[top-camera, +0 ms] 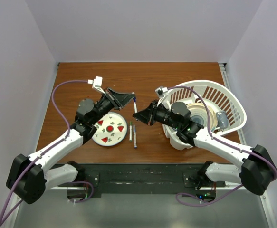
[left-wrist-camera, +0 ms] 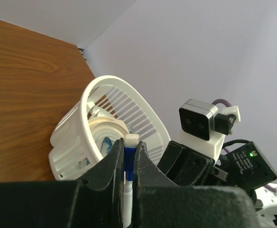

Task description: Insert the pens into the pen caps

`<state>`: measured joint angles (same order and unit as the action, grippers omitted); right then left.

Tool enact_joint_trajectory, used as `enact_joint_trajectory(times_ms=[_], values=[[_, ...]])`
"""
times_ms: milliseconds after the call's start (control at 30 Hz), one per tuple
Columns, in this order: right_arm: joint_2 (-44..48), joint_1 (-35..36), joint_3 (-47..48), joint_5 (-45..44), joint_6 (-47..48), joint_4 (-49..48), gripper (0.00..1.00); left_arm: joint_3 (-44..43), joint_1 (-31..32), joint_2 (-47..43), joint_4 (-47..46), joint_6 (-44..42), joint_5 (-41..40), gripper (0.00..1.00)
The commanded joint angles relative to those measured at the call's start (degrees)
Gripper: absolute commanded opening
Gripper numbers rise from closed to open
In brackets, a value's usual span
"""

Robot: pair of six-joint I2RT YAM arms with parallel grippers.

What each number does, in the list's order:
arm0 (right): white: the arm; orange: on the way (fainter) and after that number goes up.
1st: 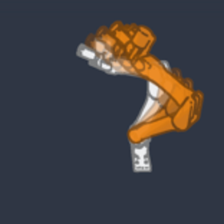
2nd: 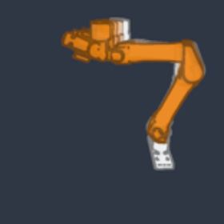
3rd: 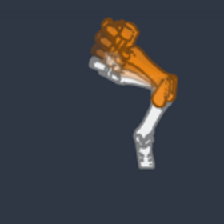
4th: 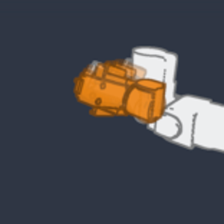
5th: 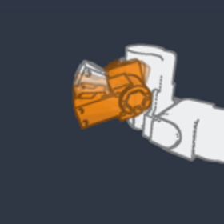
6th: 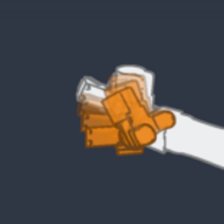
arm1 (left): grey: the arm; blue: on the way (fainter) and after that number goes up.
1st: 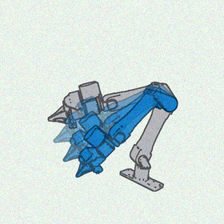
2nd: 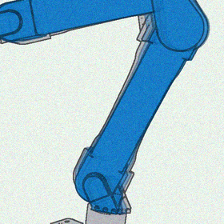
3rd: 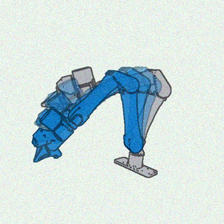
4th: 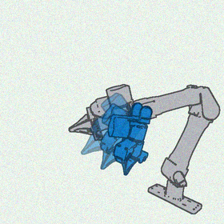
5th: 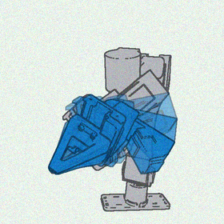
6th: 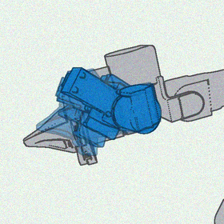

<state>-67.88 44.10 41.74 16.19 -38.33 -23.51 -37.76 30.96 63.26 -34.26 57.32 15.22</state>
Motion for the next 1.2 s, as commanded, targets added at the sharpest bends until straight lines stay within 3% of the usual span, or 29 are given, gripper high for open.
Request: enact_joint_trajectory(times_ms=[0, 533, 867, 1167], values=[[-0.59, -0.42, 2.65, -2.47, -1.14, -6.90, 0.00, -0.92, 3.58, -1.56, 7.10, -4.94, 1.74, 0.00], [3.54, -0.50, 1.33, -6.52, 2.64, -2.86, 0.00, -3.90, 3.49, 0.36, 12.90, -2.39, 7.45, 0.00], [5.65, -0.50, 1.16, -7.48, 4.75, -0.58, 0.00, -9.78, 3.41, 1.60, 24.41, -6.17, 3.76, 0.00], [5.21, -0.41, 1.42, -9.33, 5.72, -1.19, 0.00, -5.23, 3.49, 1.69, 16.78, -2.21, 8.59, 0.00]])
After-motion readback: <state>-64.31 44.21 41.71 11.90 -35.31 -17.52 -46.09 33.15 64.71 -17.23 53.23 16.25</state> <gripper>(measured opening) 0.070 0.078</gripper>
